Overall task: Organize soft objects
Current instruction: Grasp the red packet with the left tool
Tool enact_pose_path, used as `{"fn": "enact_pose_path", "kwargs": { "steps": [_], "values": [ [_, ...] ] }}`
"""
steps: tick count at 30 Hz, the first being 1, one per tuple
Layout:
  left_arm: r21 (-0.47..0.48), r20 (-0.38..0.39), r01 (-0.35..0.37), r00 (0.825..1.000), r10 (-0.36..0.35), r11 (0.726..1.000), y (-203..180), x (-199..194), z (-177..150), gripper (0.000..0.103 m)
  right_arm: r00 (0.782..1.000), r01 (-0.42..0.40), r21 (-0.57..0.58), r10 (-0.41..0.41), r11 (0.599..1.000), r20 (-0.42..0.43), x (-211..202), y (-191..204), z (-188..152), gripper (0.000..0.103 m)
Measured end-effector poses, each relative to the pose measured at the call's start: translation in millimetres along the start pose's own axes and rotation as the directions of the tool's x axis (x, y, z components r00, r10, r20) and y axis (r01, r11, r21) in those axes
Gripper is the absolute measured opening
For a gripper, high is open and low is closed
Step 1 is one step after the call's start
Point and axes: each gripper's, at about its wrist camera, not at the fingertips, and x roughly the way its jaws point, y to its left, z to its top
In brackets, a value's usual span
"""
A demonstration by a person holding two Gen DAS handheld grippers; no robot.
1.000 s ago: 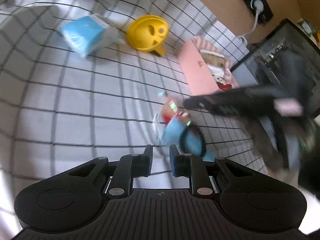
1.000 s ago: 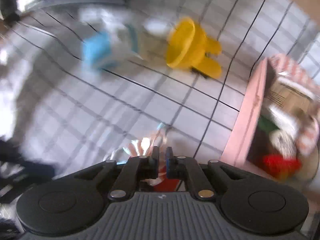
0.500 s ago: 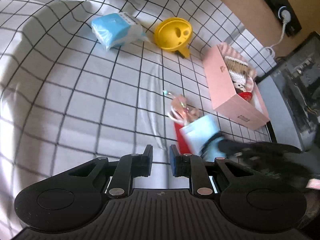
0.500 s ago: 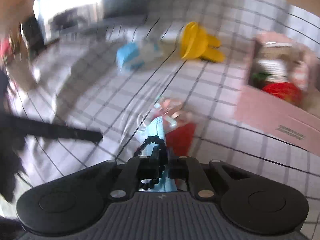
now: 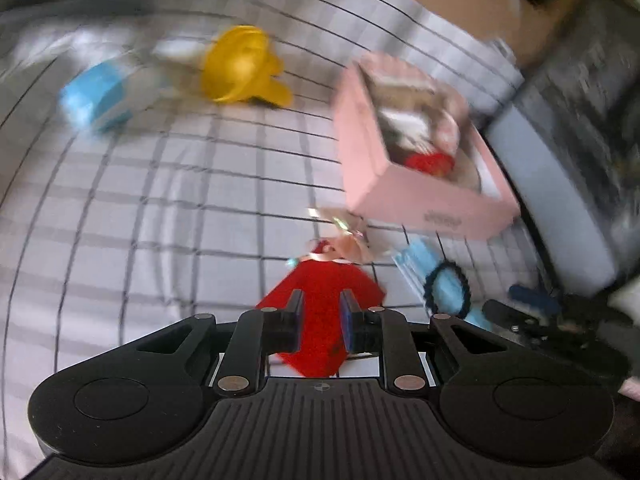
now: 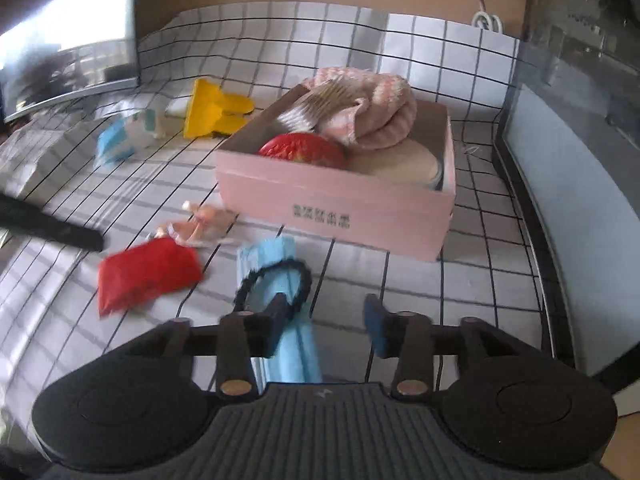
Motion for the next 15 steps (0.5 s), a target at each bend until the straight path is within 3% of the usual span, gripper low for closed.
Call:
{"fn": "enact_pose_path", "kwargs": {
  "steps": [4, 8, 11, 13, 15],
  "values": [
    [0.248, -0.089, -0.019, 0.995, 0.042, 0.969, -19.5, 21.1, 4.2, 0.022, 1.000, -0.023, -0.018, 0.023, 1.000, 0.003, -9.9, -1.3, -14.1, 0.054],
    [0.438, -0.122, -0.017, 0.989, 0.079, 0.899, -40.9, 35.1, -1.6, 0.028, 0.999, -0.037, 0.022, 0.037, 0.999, -0.009, -10.4, -6.1, -26.8, 0.055],
    [0.469, -0.142, 0.002, 0.987, 0.073, 0.883, -49.2, 39.6, -2.0, 0.044, 0.999, -0.026, 0.065, 0.028, 0.998, -0.022, -6.3, -9.2, -35.2, 0.055],
    [0.467, -0.159, 0.025, 0.986, 0.056, 0.884, -53.4, 41.0, -5.1, 0.064, 0.999, -0.028, 0.096, 0.031, 0.995, -0.030, -4.3, -11.4, -40.2, 0.057],
    [0.497, -0.167, 0.038, 0.985, 0.053, 0.867, -58.8, 43.6, -9.3, 0.072, 0.999, -0.031, 0.128, 0.036, 0.991, -0.040, -1.7, -13.0, -45.0, 0.061]
  ]
}}
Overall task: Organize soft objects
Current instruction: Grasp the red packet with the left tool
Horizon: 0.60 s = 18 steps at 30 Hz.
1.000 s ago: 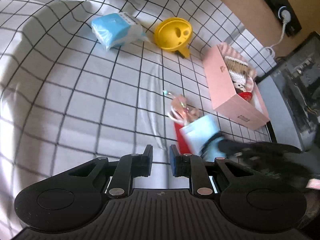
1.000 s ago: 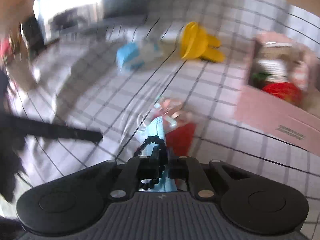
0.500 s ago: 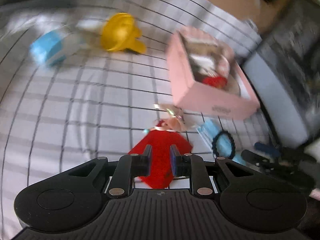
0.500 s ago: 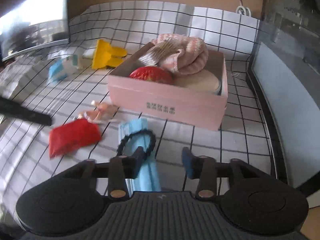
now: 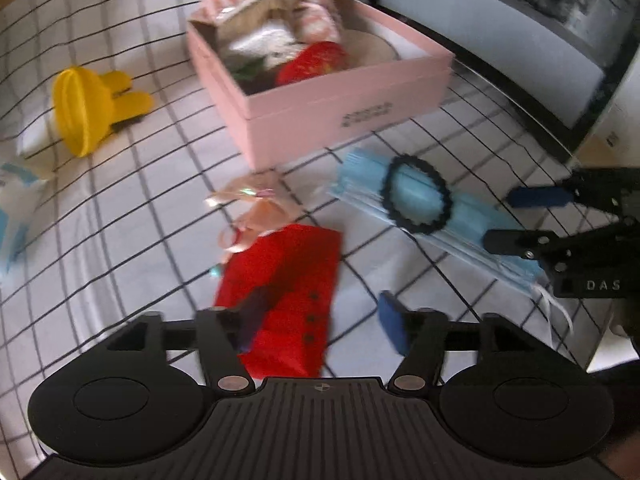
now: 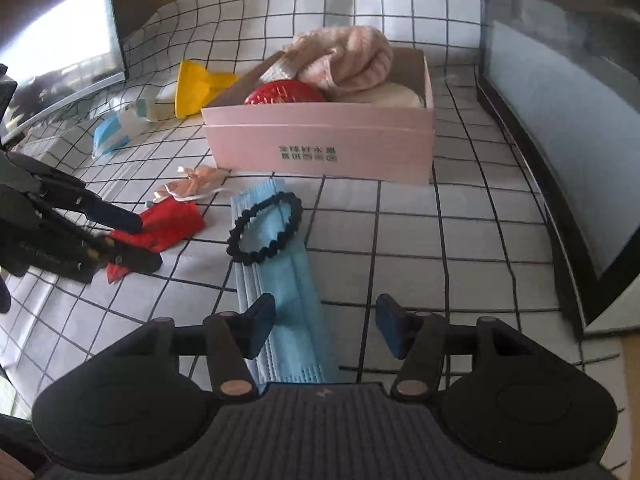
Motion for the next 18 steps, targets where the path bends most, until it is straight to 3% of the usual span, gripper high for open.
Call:
{"fn": "enact_pose_path", "kwargs": {
  "steps": [5, 8, 16, 18],
  "values": [
    [-0.028, 0.045, -0.065, 0.997, 0.066, 0.997, 11.2, -4.7, 0.5, 0.067, 0.999, 0.023, 0.000, -0.023, 1.000, 0.036, -0.7, 4.8, -7.5, 0.062],
    [-0.032, -0.001, -0.070, 0.998, 0.070, 0.997, 22.3, 2.7, 2.3, 0.067, 0.998, 0.036, -0.011, -0.035, 0.999, 0.052, -0.2, 8.8, -10.9, 0.066],
    [-0.013, 0.006, -0.032, 0.999, 0.032, 0.999, 24.4, 17.2, 10.3, 0.092, 0.997, 0.036, -0.049, -0.032, 0.998, 0.065, 4.5, 19.4, -16.0, 0.091],
    [0.009, 0.015, -0.051, 0.999, 0.051, 0.999, 19.1, 18.4, 8.0, 0.093, 0.998, 0.032, -0.056, -0.028, 0.998, 0.065, 5.5, 21.7, -17.2, 0.101]
  ]
}}
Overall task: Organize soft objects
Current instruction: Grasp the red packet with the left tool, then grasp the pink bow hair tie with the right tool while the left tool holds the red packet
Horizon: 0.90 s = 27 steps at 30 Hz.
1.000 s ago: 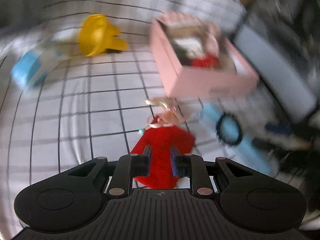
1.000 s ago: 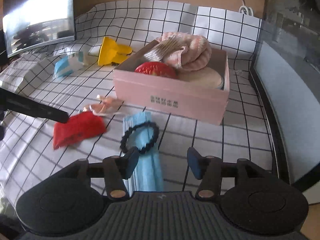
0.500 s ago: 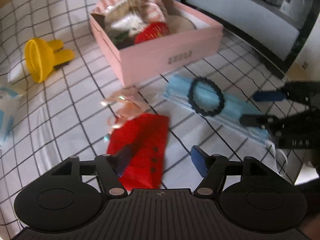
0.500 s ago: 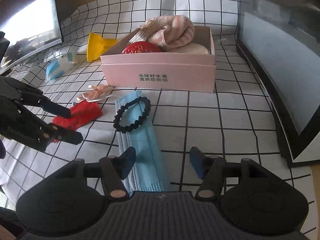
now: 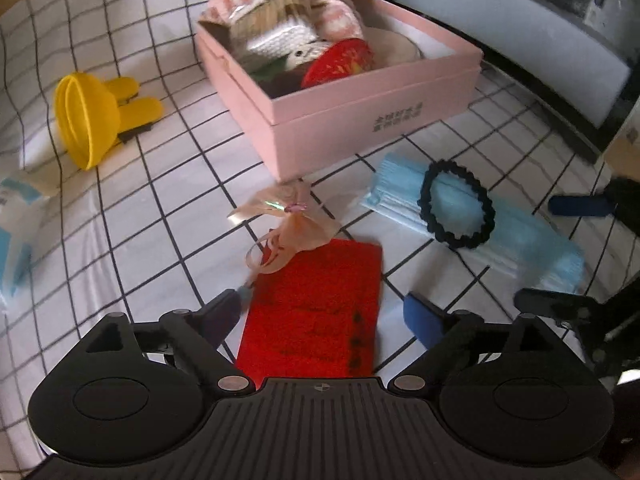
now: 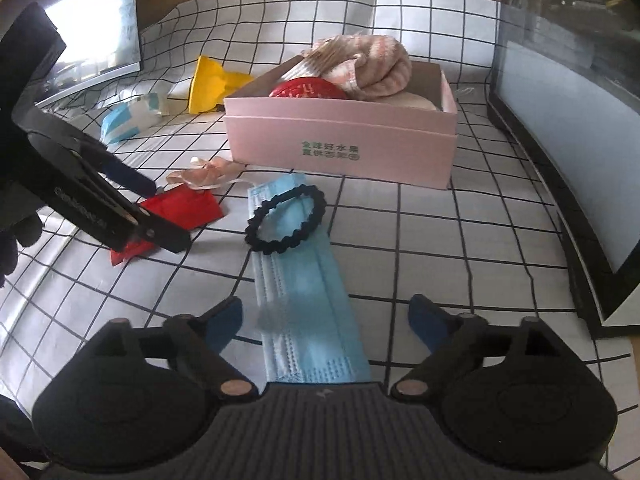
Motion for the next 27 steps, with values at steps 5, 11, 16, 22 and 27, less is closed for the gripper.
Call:
{"fn": "enact_pose_path", "kwargs": {
  "steps": [5, 11, 16, 22, 27],
  "values": [
    [-0.037, 0.044, -0.021, 0.999, 0.022, 0.999, 2.3, -7.0, -3.4, 0.066, 0.999, -0.035, 0.006, 0.035, 0.999, -0.038, 1.9, 1.0, 2.8, 0.103],
    [-0.086, 0.054, -0.026, 0.998, 0.031, 0.996, 7.6, -23.0, -24.0, 0.059, 0.997, -0.057, -0.037, 0.055, 0.998, -0.053, -5.7, -2.3, 25.8, 0.086],
    [-0.157, 0.061, -0.010, 0.998, 0.020, 0.988, 12.9, -47.3, -53.7, 0.059, 0.989, -0.123, -0.044, 0.126, 0.991, 0.074, -4.7, 19.9, 64.1, 0.086],
    [-0.203, 0.095, 0.000, 0.995, 0.020, 0.979, 20.7, -80.7, -75.4, 0.059, 0.988, -0.156, -0.070, 0.157, 0.985, 0.011, 65.8, 68.4, 100.1, 0.070],
    [-0.214, 0.132, 0.027, 0.991, 0.001, 0.976, 26.8, -105.7, -83.6, 0.059, 0.993, -0.118, -0.119, 0.113, 0.986, -0.046, 96.3, 94.5, 100.8, 0.022]
  ]
}}
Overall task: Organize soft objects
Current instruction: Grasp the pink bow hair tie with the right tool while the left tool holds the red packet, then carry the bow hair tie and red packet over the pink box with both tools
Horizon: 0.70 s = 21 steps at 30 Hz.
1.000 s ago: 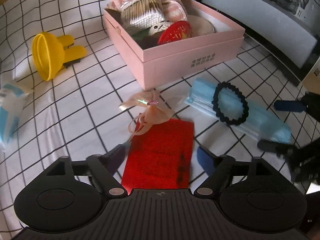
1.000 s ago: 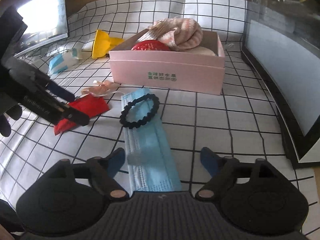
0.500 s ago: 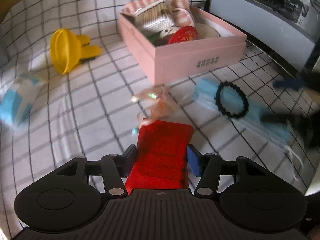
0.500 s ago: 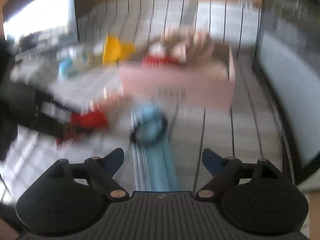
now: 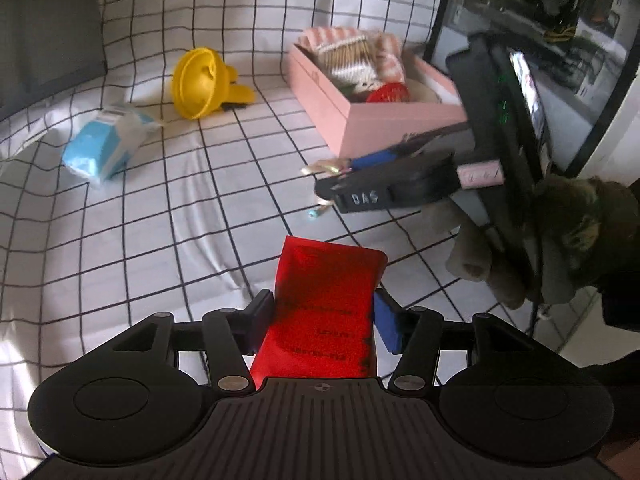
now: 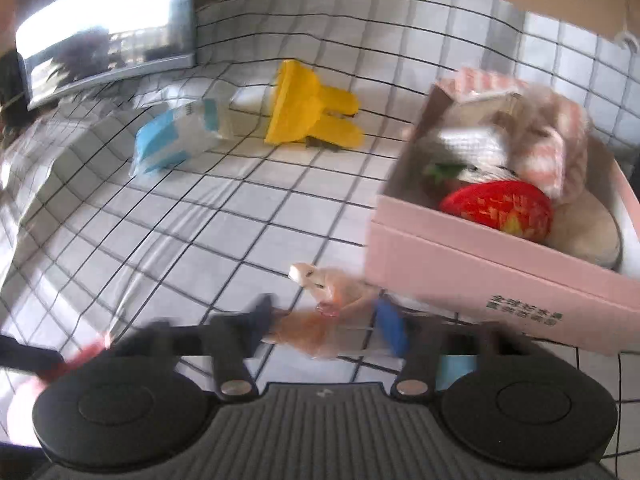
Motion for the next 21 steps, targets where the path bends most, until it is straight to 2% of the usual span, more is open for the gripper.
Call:
{"fn": "enact_pose_path", "kwargs": {
  "steps": [1, 3, 5, 8, 11, 13, 17, 19, 21],
  "values": [
    [0.002, 0.003, 0.007, 1.000, -0.007, 1.000, 0.5, -2.6, 0.1, 0.059, 1.000, 0.001, -0.026, -0.001, 1.000, -0.001, -0.9, 5.2, -0.7, 0.017],
    [0.020, 0.004, 0.027, 1.000, -0.027, 0.999, 0.0, -6.5, 1.5, 0.059, 1.000, -0.023, -0.067, 0.022, 0.997, -0.016, -6.5, 14.0, -2.2, 0.015],
    [0.048, 0.007, 0.050, 0.999, -0.051, 0.998, -2.3, -10.4, 3.6, 0.059, 0.999, -0.030, -0.088, 0.031, 0.996, 0.009, -23.4, 21.7, -2.7, 0.014],
    [0.096, 0.014, 0.102, 0.994, -0.104, 0.990, -9.4, -16.6, 9.5, 0.059, 0.995, -0.033, -0.108, 0.043, 0.994, 0.090, -69.5, 26.6, 3.2, 0.014],
    [0.166, 0.032, 0.156, 0.986, -0.163, 0.974, -22.7, -25.0, 22.4, 0.059, 0.981, -0.017, -0.082, 0.032, 0.996, 0.191, -128.8, 17.2, 14.5, 0.014],
    [0.215, 0.050, 0.185, 0.979, -0.200, 0.959, -30.9, -29.0, 36.6, 0.059, 0.965, 0.028, -0.051, -0.013, 0.998, 0.262, -167.2, 4.9, 21.8, 0.014],
    [0.299, 0.125, 0.192, 0.963, -0.238, 0.935, -46.1, -29.4, 87.6, 0.059, 0.910, 0.173, 0.018, -0.167, 0.985, 0.380, -235.5, -23.6, 28.0, 0.014],
    [0.339, 0.188, 0.163, 0.953, -0.237, 0.927, -55.2, -25.8, 120.3, 0.059, 0.886, 0.239, 0.052, -0.240, 0.970, 0.398, -254.4, -34.5, 22.9, 0.014],
    [0.349, 0.226, 0.157, 0.943, -0.246, 0.924, -61.3, -15.6, 152.1, 0.059, 0.872, 0.276, 0.092, -0.290, 0.957, 0.394, -266.8, -47.4, 12.6, 0.014]
  ]
}}
